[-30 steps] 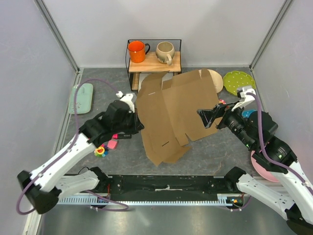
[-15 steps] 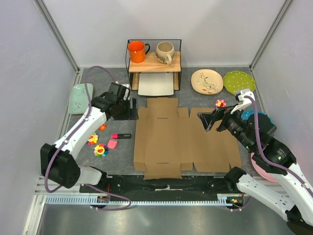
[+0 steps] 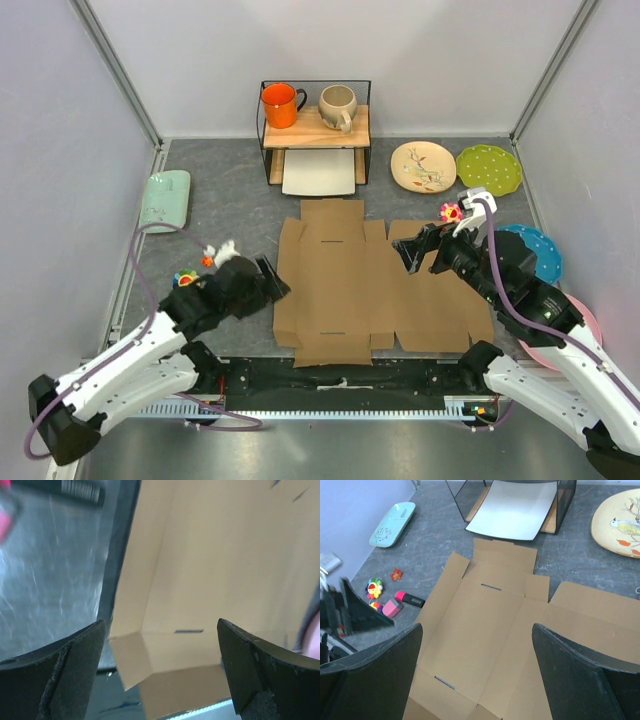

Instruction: Fold the paper box

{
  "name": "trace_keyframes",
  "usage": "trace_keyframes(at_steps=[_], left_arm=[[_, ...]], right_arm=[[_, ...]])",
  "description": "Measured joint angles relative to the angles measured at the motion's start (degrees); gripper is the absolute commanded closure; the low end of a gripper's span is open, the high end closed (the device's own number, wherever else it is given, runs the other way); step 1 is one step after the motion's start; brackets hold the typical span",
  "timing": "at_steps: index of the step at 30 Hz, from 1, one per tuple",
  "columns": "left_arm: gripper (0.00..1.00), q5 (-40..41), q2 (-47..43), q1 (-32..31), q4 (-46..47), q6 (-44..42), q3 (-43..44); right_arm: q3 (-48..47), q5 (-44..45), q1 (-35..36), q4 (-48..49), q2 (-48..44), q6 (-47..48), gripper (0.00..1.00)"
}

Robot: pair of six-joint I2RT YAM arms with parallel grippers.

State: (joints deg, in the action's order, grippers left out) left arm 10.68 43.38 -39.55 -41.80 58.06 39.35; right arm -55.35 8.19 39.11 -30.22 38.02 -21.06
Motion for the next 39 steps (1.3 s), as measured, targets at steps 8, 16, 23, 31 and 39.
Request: trace_keyframes(at_steps=[8,16,23,31,39], left_arm=[[0.01,5.57,2.95,-12.52,2.08,22.6,-14.08],[0.08,9.4,8.74,-12.87,18.67,24.0,-18.51],[0.58,9.9,7.65,-11.93,30.73,18.29,-23.93],[0.98,5.68,7.72,-10.64,36.5,8.2,-25.44],[0.98,1.64,7.98,-10.45,26.43,-10.82,-4.72]], right_arm=[[2.58,-0.9,0.0,0.68,0.33,-0.7,0.02],[4.42,-0.92,0.0,1.09,-0.07,-0.85,0.02],[5.81,-0.92,0.0,1.07,-0.5,-1.2,0.02],[6.23,-0.92,0.0,1.07,-0.55,-1.2,0.02],[5.42,-1.03,0.0,0.55,-0.48,-1.11,0.02]])
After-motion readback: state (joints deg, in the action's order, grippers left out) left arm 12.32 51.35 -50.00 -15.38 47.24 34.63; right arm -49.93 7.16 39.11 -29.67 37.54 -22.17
